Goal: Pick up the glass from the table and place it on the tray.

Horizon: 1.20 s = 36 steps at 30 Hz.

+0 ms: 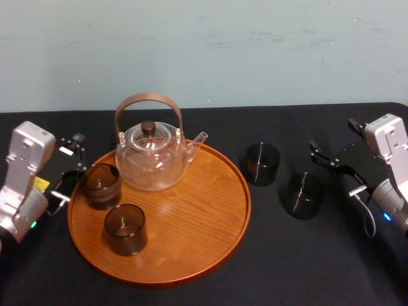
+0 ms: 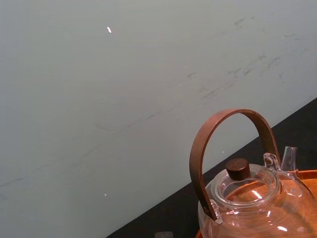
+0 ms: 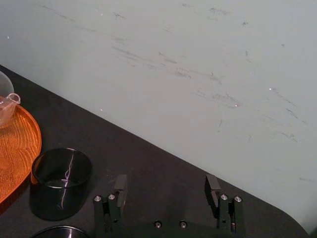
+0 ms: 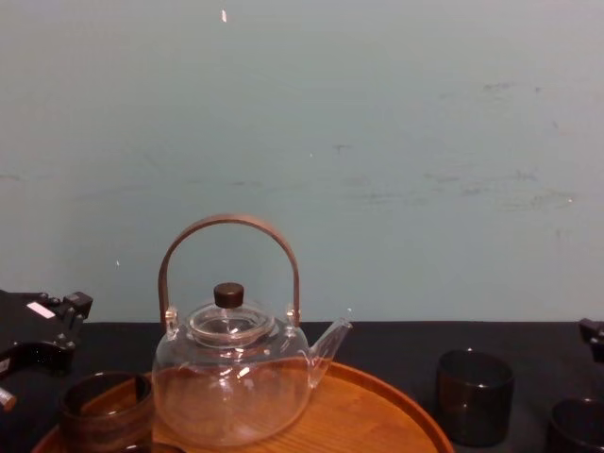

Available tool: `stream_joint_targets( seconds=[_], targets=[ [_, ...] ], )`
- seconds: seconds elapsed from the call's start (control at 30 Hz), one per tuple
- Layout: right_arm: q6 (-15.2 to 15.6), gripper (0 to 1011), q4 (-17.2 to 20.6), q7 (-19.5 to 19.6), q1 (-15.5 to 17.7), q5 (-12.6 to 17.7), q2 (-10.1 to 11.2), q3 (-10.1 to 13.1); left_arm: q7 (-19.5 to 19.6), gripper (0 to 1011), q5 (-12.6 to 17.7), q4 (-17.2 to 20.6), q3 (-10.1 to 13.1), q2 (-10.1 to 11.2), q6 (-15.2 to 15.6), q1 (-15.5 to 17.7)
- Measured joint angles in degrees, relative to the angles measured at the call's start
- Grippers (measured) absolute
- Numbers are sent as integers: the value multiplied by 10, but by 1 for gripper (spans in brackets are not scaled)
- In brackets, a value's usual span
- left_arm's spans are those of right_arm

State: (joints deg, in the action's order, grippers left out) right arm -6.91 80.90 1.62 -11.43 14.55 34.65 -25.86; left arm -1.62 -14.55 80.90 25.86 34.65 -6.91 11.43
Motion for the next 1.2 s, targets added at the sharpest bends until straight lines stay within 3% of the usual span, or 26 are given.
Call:
stream_joint_targets(
  seconds=[1.2],
  targets=[
    [0, 1002, 0, 0, 0, 0, 0, 0, 0, 0, 0, 0, 0, 0, 0, 0]
  ],
)
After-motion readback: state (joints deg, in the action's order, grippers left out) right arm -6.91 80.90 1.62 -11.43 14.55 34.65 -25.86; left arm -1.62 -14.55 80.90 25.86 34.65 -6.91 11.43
